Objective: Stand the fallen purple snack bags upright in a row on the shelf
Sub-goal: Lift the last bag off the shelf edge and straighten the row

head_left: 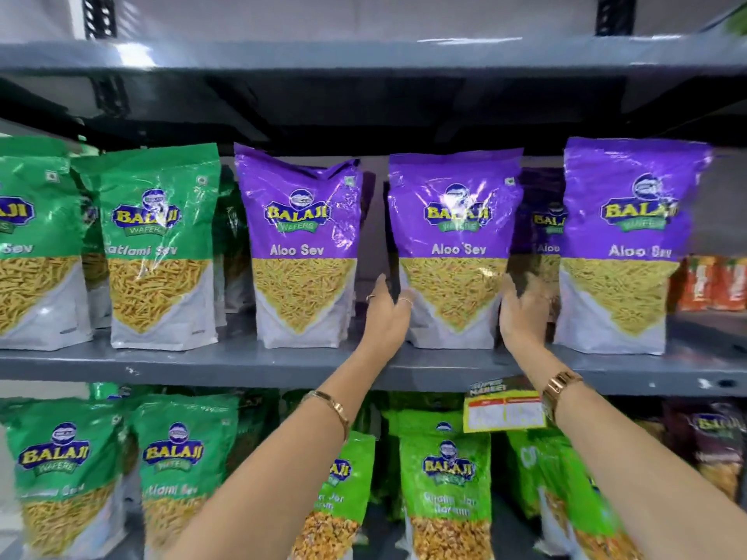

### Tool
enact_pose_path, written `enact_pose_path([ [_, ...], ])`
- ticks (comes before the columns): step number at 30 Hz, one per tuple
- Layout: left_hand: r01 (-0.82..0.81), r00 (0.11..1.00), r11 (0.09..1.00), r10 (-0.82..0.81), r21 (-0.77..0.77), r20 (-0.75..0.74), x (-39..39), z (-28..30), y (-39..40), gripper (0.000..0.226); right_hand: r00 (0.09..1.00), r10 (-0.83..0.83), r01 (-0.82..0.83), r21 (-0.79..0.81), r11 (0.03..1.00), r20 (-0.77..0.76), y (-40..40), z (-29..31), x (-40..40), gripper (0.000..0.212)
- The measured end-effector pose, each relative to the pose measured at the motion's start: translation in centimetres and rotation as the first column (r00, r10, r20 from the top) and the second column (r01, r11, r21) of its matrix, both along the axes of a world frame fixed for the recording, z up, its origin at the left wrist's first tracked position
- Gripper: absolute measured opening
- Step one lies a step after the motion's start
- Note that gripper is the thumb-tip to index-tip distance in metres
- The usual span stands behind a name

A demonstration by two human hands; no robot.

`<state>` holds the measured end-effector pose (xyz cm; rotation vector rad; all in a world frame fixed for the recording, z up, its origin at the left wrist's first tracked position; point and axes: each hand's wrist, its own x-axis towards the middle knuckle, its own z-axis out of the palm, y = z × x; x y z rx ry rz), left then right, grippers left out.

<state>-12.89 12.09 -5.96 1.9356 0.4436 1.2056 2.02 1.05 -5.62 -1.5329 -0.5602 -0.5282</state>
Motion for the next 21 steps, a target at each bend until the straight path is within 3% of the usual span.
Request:
enact_pose_path([
  [4, 0.013, 0.996, 0.986, -0.029, -0.169, -0.09, 1.4, -0.1, 0.0, 0.052, 0.964, 0.266, -0.266, -0.067, 0.962, -0.012, 0.7, -0.4, 0.4, 0.043],
  [9, 0.075, 0.972, 0.969, -0.123, -0.235, -0.2, 2.1, 0.0, 0.0, 0.052, 0.809, 0.535, -0.546, 0.027, 0.837, -0.241, 1.2, -0.7, 0.8, 0.057],
  [13, 0.125, 0.973, 0.933, -0.182, -0.336, -0.145, 2.2, 0.0, -0.2, 0.052, 0.753, 0.614, -0.614, 0.081, 0.785, -0.236, 1.3, -0.7, 0.9, 0.055],
  [21, 0.157, 0.972, 0.922, -0.207, -0.353, -0.108, 2.7, -0.4, 0.5, 0.051, 0.746, 0.622, -0.622, 0.082, 0.778, -0.239, 1.4, -0.8, 1.1, 0.054],
])
